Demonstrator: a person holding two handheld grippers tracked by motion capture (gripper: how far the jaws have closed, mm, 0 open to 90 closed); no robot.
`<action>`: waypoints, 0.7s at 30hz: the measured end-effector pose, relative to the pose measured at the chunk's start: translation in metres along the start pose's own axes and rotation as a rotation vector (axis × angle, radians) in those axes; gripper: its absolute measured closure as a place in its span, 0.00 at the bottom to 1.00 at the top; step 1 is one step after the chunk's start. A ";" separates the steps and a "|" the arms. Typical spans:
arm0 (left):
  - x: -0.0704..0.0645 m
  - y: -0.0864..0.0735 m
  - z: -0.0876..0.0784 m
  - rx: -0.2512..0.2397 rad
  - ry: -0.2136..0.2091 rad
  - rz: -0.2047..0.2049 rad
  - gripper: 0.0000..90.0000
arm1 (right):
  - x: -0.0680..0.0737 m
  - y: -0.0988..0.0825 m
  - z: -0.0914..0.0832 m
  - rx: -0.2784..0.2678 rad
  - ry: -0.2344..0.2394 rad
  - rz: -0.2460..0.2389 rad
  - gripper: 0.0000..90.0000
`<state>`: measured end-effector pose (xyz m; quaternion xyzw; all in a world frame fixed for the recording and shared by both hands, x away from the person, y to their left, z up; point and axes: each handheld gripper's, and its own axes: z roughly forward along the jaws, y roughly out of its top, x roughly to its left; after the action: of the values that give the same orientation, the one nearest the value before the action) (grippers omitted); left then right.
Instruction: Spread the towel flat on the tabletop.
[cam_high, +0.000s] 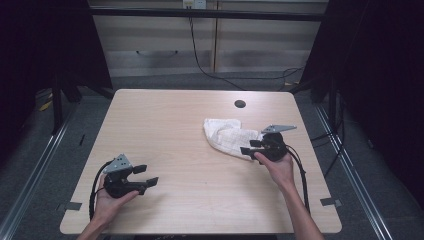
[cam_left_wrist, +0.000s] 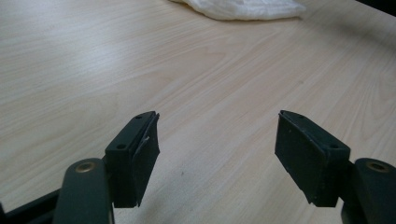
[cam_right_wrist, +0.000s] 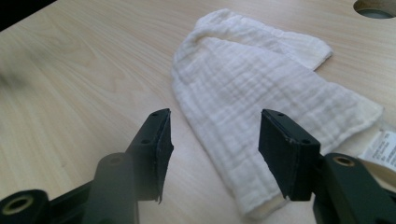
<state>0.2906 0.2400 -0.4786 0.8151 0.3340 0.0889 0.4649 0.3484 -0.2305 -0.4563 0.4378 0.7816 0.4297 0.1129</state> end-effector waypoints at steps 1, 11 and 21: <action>0.000 0.000 0.000 0.000 0.000 0.000 0.34 | 0.000 0.000 0.000 0.000 0.000 0.000 0.50; 0.003 0.001 0.004 0.006 -0.012 -0.015 0.34 | -0.031 0.019 0.032 0.081 -0.017 0.040 0.44; 0.003 0.002 0.004 0.009 0.012 -0.016 0.31 | -0.041 0.019 0.062 0.153 -0.048 0.058 0.40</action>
<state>0.2953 0.2382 -0.4797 0.8138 0.3438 0.0884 0.4600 0.4179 -0.2228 -0.4872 0.4778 0.7962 0.3613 0.0851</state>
